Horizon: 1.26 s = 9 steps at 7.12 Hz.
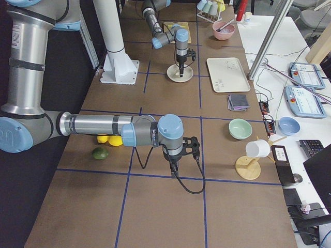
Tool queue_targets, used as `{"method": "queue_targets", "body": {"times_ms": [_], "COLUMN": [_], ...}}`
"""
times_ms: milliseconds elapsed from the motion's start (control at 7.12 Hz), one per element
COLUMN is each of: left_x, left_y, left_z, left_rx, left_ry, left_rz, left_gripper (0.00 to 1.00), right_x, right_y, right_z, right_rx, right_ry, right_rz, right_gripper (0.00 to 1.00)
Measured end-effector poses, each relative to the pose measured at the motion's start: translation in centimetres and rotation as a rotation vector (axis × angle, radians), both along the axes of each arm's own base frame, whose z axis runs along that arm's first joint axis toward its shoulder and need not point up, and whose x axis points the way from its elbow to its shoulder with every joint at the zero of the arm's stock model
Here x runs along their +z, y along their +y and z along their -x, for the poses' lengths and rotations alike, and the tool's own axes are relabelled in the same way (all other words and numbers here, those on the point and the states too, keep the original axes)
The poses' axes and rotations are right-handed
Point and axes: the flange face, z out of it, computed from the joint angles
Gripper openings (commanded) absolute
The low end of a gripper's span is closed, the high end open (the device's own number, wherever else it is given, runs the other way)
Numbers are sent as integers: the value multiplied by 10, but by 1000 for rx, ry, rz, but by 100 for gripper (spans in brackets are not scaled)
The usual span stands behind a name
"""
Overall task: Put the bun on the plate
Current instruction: 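Carry the bun with the left gripper onto the white plate, then open the left gripper and lift away from the bun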
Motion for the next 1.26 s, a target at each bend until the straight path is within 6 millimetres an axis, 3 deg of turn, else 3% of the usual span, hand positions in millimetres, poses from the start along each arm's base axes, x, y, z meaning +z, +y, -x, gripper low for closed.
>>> {"method": "queue_targets", "body": {"times_ms": [281,421,561,842,1123,1263], "left_x": [0,19,51,142,258,311], "left_y": [-25,-30,-33,-48,-61,-54], "left_z": [41,81,135,273,426,497], "left_rx": [-14,12,56,160,246,252], "left_ry": [14,22,25,2,-40,-54], "left_rz": [-13,-25,-58,-150,-216,-222], "left_gripper": [99,99,99,99,100,100], "right_x": [1,2,2,6,6,6], "right_y": [0,0,-1,-1,-2,-2], "right_z": [0,1,2,5,8,8], "right_rx": [0,-1,-4,-14,-20,-20], "right_ry": [1,2,4,8,7,6], "right_rz": [2,4,5,11,11,11], "right_gripper": [100,100,100,100,100,100]}}
